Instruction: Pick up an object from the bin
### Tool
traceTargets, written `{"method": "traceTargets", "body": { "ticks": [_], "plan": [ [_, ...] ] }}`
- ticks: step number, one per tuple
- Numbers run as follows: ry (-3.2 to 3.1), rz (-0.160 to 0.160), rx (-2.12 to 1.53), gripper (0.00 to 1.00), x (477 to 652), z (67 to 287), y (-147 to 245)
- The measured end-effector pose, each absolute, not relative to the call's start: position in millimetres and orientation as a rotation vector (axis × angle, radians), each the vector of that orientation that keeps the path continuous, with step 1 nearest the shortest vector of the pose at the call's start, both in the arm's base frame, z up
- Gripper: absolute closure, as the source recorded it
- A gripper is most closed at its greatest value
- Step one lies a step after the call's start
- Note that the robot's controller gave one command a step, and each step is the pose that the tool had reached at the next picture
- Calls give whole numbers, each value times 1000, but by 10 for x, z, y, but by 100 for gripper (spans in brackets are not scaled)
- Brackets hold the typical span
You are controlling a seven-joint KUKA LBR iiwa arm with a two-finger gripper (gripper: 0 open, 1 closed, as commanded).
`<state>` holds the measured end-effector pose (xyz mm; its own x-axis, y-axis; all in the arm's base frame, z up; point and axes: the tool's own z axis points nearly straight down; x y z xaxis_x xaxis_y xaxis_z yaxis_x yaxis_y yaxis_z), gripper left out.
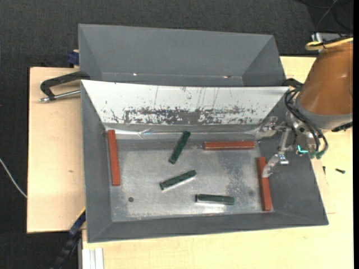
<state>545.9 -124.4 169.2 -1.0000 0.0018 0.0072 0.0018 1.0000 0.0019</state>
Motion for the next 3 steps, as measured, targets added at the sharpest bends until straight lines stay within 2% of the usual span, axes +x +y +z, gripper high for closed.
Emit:
{"method": "traceTargets", "body": {
  "ticks": [1, 2, 3],
  "plan": [
    [-3143, -1, 0, 0, 5479, 1739, -1238],
    [-3141, 3, 254, 0, 5324, 1345, -1189],
    [-3099, -2, 523, 0, 5196, 1157, -1330]
  ]
}}
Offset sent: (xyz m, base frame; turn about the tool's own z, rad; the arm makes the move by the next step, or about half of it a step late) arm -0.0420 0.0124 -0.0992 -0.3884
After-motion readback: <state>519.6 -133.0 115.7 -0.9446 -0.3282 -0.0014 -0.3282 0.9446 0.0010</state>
